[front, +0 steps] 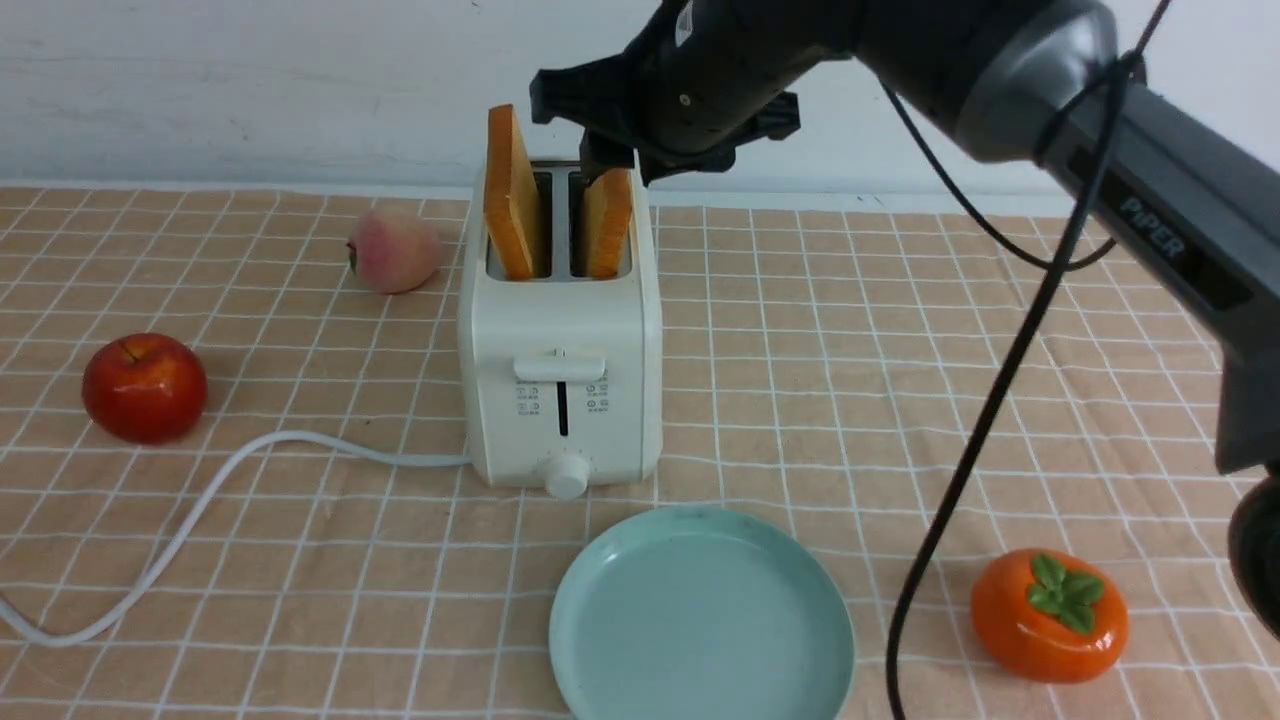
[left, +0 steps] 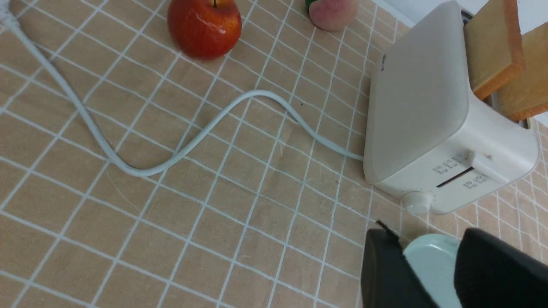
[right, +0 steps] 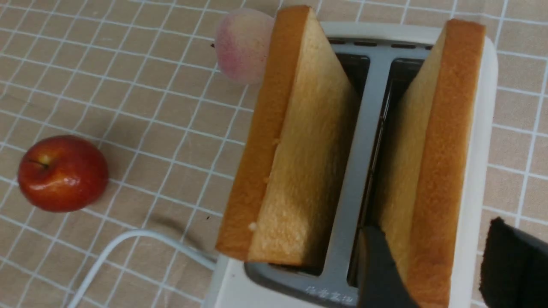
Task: Take toasted bread from bread machine on light coffee tablecloth place on plate.
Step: 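Grasp the toast slice in the toaster and pull it up out of the slot with the right gripper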
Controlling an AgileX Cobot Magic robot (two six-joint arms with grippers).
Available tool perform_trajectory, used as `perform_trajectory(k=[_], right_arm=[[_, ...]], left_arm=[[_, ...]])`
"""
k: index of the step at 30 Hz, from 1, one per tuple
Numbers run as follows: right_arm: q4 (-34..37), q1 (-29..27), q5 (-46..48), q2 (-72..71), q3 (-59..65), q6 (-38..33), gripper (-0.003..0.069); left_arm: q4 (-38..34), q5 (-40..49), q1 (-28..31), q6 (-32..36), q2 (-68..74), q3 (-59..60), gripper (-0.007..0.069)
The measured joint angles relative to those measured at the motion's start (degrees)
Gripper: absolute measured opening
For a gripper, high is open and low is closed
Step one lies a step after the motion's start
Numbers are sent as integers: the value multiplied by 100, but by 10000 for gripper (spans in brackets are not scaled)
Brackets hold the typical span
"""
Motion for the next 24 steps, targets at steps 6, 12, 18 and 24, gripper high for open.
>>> perform_trajectory(k=[6, 12, 18, 24], right_arm=[[-160, 0, -126, 140, -7, 12, 340], [-226, 0, -146, 349, -7, 12, 330], [-153, 0, -153, 432, -7, 12, 182], [-144, 0, -192, 164, 0, 12, 106]], left_arm=[[-84, -10, -232, 0, 0, 0, 237], [-105, -39, -296, 0, 0, 0, 237], [-110, -44, -296, 0, 0, 0, 237], [-110, -45, -296, 0, 0, 0, 239]])
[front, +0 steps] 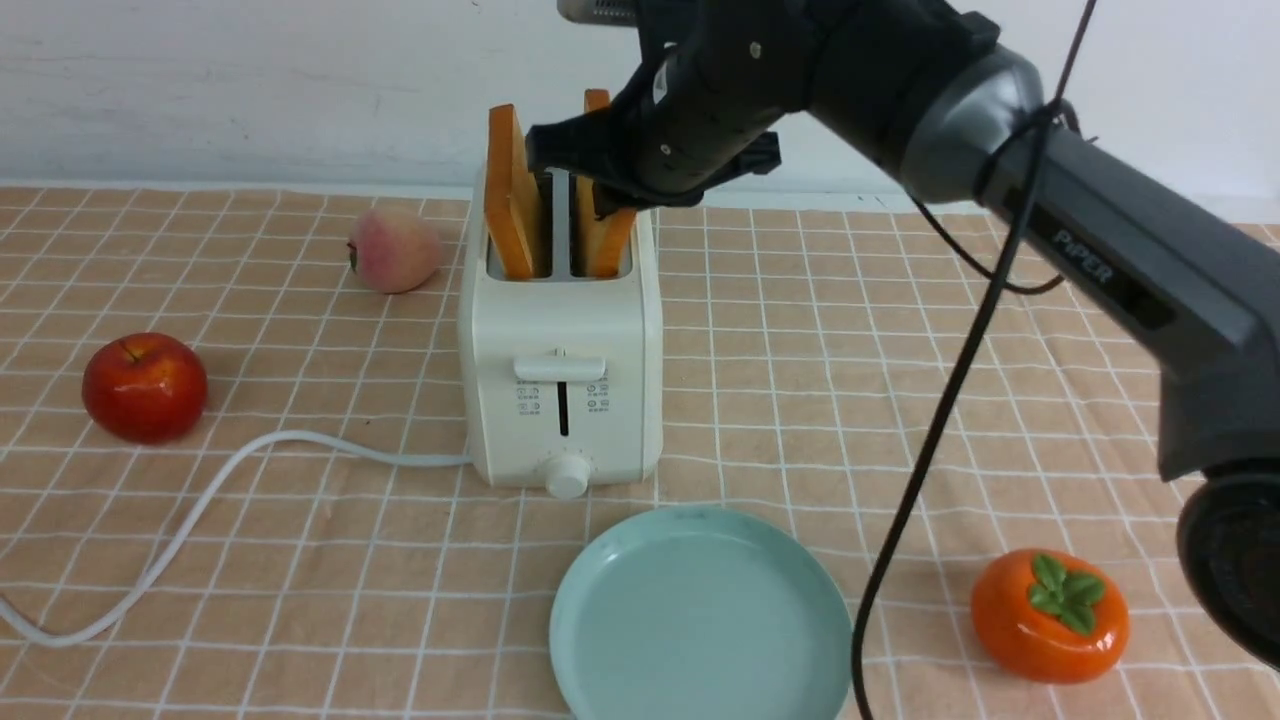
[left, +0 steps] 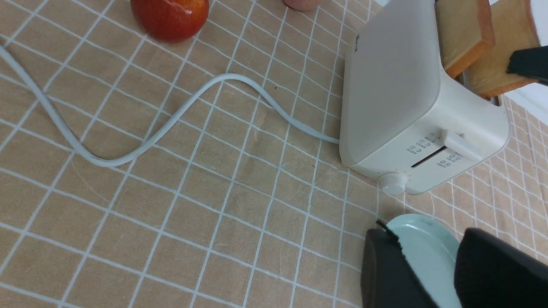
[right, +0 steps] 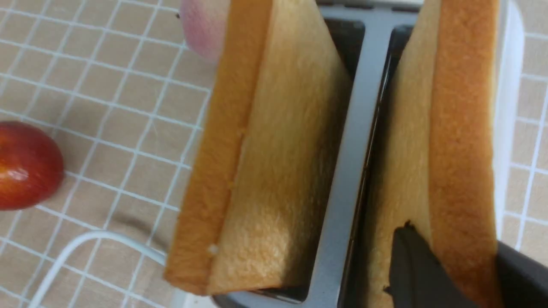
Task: Take toasted bread from bread machine on light coffee tablecloth place on plate.
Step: 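Grasp the toast slice in the toaster and pull it up out of the slot with the right gripper, then place the held slice of bread on top of the slice on the plate with the right gripper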
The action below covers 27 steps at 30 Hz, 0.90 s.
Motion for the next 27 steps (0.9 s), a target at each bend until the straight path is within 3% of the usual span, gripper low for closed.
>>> perform_trajectory(k=[8, 14, 17, 23, 27], right_arm=[[-657, 0, 23, -1564, 0, -23, 106], [-2177, 0, 1591, -2735, -42, -360, 106], [-2738, -6, 1792, -3145, 419, -211, 106], [-2443, -6, 1828, -3756, 2174, -90, 106], [-1066, -6, 1775, -3853, 3822, -56, 106]], left_arm=[[0, -5, 0, 0, 0, 0, 239], [0, -23, 0, 0, 0, 0, 239], [0, -30, 0, 0, 0, 0, 239], [0, -29, 0, 0, 0, 0, 239], [-44, -23, 0, 0, 0, 0, 239]])
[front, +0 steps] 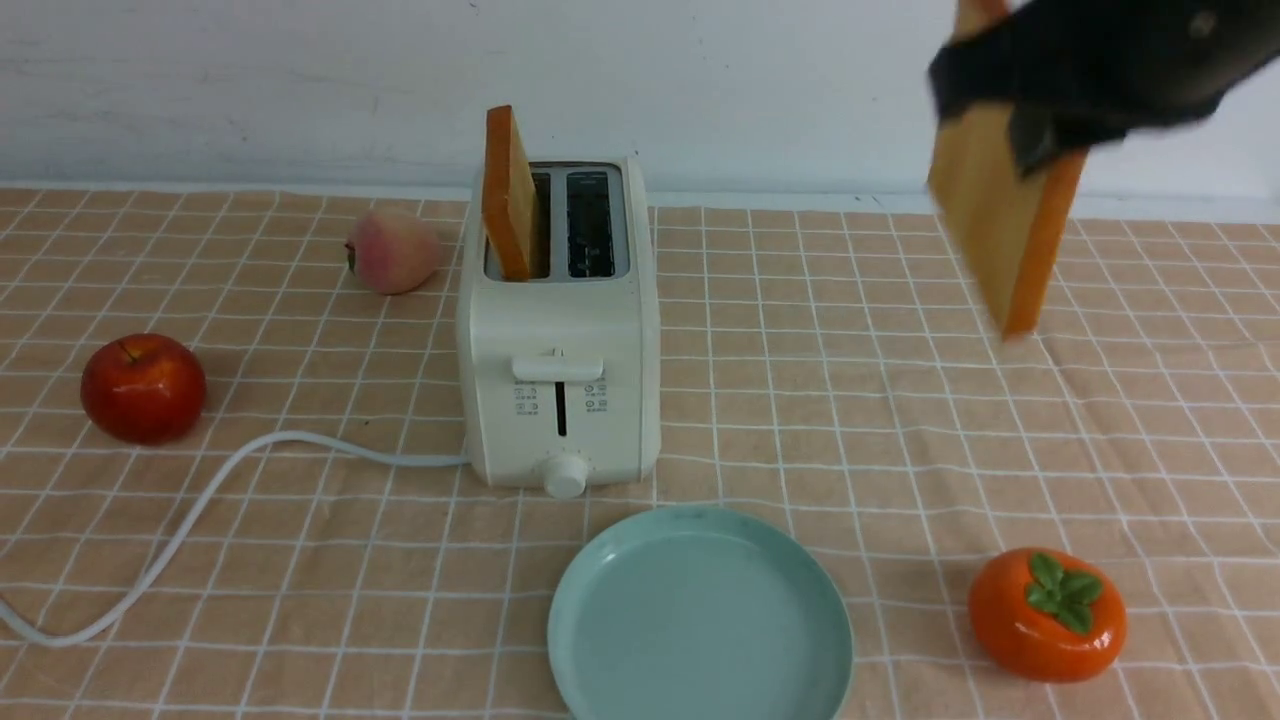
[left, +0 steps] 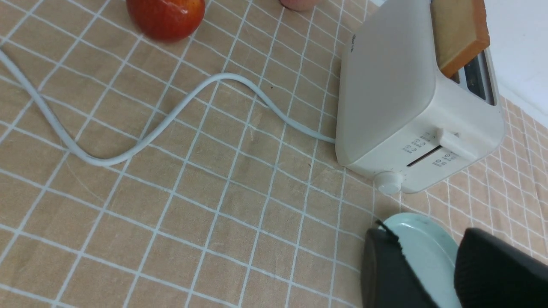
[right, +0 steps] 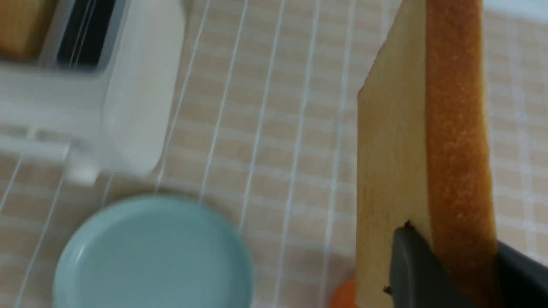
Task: Take toasted bread from bread machine on light coffee tablecloth place on plate.
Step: 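Place the held slice of bread on top of the slice on the plate with the right gripper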
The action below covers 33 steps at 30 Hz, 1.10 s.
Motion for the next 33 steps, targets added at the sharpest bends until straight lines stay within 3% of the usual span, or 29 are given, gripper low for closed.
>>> perform_trajectory(k=[5, 6, 10, 14, 20, 25, 27, 33], right_arm=[[1559, 0, -809, 210, 1137, -418, 106], [2122, 0, -1186, 346, 1423, -670, 106], [3212, 0, -1703, 745, 1743, -1339, 106], [3673, 0, -2013, 1097, 1762, -1528, 106], [3736, 0, -2115, 1390, 1768, -1432, 108], [3261, 0, -2117, 1402, 1768, -1077, 208], [2745, 0, -2066, 1297, 1768, -879, 346], [1799, 0, -1747, 527, 1750, -793, 594]], left_arm=[[0, 0, 0, 0, 0, 0, 239], [0, 0, 0, 0, 0, 0, 239], [0, 22, 0, 0, 0, 0, 239], [-4, 22, 0, 0, 0, 0, 239], [-4, 40, 0, 0, 0, 0, 239], [-4, 69, 0, 0, 0, 0, 239], [-4, 69, 0, 0, 0, 0, 239], [-4, -146, 0, 22, 0, 2, 239]])
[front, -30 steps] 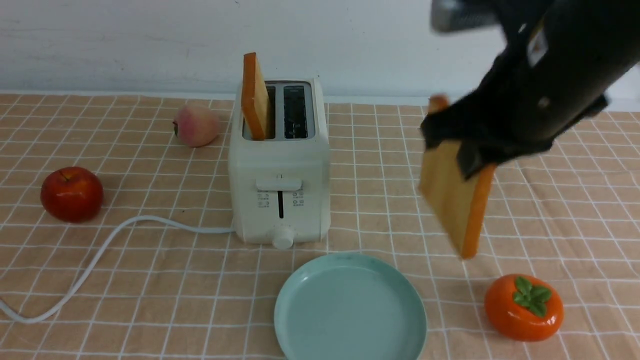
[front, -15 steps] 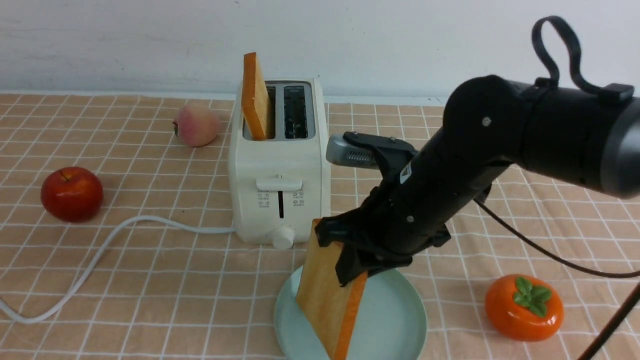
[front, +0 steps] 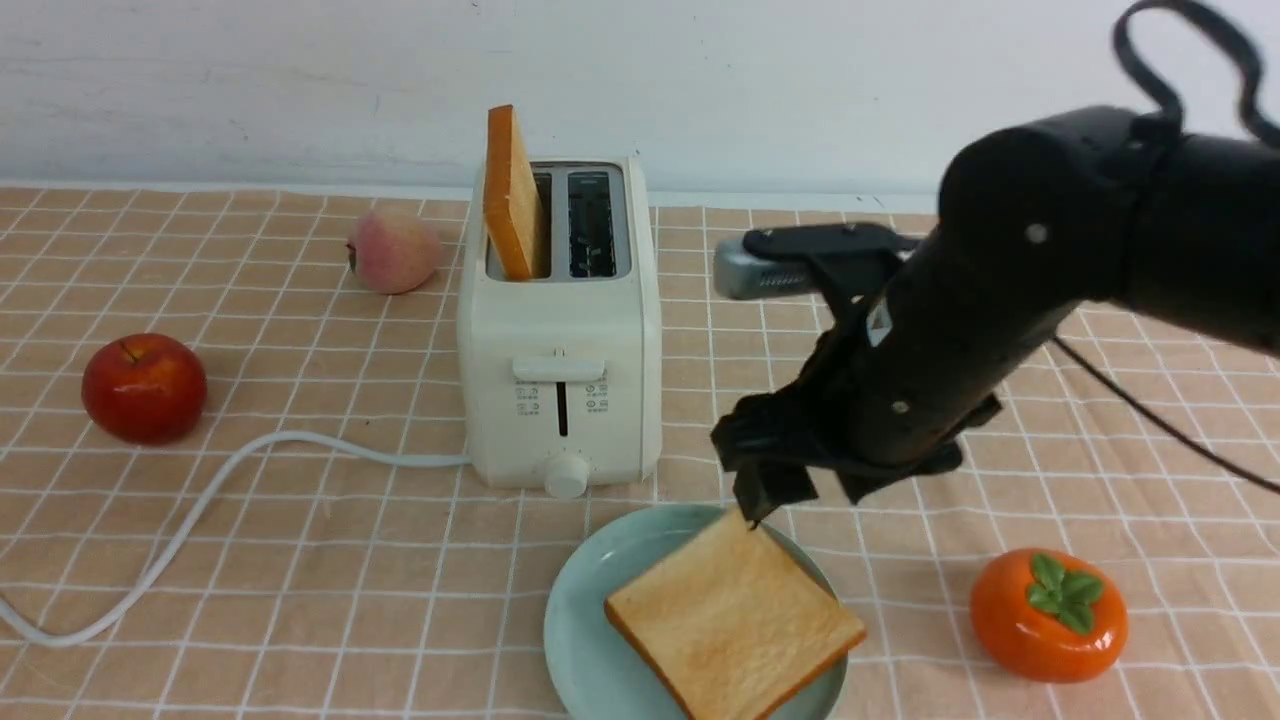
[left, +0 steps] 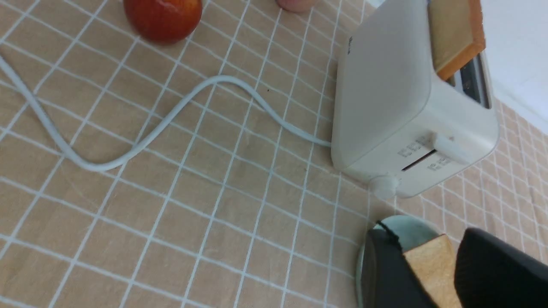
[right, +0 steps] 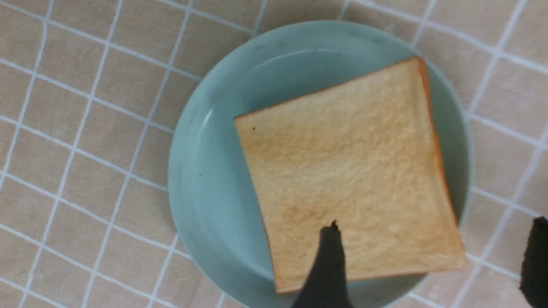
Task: Take toasted bread from bread machine on light coffee tablecloth place on plate.
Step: 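Place the held slice of bread on top of the slice on the plate with the right gripper, then reach for a toast slice standing in the toaster with the left gripper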
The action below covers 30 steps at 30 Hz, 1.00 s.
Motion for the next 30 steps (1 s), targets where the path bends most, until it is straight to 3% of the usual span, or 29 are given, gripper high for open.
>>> perform_trajectory(k=[3, 6, 13, 22, 30], right_arm=[[-246, 0, 209, -506, -96, 6, 651], [-301, 0, 373, -1111, -198, 11, 657], [-321, 0, 550, -2287, -254, 35, 561], [-593, 0, 1053, -2719, -254, 113, 519], [-958, 0, 1272, -2719, -248, 366, 517]], left_arm=[[0, -470, 0, 176, 30, 0, 239], [-22, -889, 0, 557, 259, -47, 239], [-253, -678, 0, 1386, 2025, -1174, 290], [-234, -49, -157, 1462, 4689, -3170, 425], [928, 590, -1055, 1061, 6290, -4816, 487]])
